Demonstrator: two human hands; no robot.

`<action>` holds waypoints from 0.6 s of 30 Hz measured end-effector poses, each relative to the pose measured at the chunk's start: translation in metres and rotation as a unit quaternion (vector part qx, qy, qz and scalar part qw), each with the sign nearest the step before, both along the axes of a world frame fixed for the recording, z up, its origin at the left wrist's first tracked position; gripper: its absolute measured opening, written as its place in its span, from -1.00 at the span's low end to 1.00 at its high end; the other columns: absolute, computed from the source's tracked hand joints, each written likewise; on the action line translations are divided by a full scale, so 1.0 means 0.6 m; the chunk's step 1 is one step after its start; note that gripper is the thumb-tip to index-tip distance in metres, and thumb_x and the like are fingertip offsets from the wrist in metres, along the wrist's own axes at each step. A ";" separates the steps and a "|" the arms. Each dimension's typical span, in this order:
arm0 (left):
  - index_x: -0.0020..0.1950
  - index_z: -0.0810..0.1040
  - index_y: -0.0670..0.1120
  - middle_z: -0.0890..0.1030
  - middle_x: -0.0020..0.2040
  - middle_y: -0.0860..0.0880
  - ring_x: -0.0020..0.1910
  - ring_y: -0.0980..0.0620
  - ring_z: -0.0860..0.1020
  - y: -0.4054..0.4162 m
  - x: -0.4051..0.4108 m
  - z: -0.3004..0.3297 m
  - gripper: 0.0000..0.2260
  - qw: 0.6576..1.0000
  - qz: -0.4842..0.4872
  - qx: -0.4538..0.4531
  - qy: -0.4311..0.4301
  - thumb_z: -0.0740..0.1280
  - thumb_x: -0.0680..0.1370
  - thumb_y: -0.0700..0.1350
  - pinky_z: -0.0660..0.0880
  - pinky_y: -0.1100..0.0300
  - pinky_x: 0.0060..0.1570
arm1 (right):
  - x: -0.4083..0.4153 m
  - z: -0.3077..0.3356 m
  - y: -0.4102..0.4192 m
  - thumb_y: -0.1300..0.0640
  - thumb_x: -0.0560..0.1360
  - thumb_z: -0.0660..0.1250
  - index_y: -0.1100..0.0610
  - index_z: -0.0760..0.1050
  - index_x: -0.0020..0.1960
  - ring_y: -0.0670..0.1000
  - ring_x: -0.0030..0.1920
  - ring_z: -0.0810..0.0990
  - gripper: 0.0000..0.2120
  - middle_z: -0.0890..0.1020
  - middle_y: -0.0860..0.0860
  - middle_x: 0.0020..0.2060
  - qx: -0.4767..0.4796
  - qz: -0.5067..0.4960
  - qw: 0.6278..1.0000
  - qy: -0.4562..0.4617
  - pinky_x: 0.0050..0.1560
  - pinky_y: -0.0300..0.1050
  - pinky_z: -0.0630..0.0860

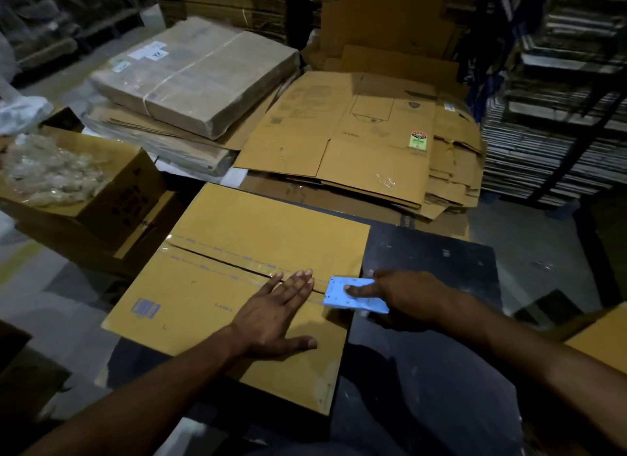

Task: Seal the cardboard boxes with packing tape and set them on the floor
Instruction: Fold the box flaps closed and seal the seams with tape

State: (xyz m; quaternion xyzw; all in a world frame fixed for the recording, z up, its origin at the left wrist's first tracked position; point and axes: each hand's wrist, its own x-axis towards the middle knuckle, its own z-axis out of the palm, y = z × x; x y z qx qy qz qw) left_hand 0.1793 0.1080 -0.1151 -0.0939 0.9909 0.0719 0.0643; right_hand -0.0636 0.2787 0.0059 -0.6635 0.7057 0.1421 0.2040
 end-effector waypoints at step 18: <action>0.71 -0.05 -0.09 -0.11 0.71 -0.03 0.67 0.09 -0.17 0.022 -0.024 0.021 0.02 0.998 0.058 -0.017 -0.023 -0.06 0.50 0.61 -0.19 -0.03 0.63 | -0.017 -0.018 0.047 -0.30 0.61 0.20 -0.36 0.17 0.55 0.06 0.16 0.55 -0.47 0.54 -0.01 0.22 0.005 -0.021 0.999 0.029 -0.08 -0.05 0.53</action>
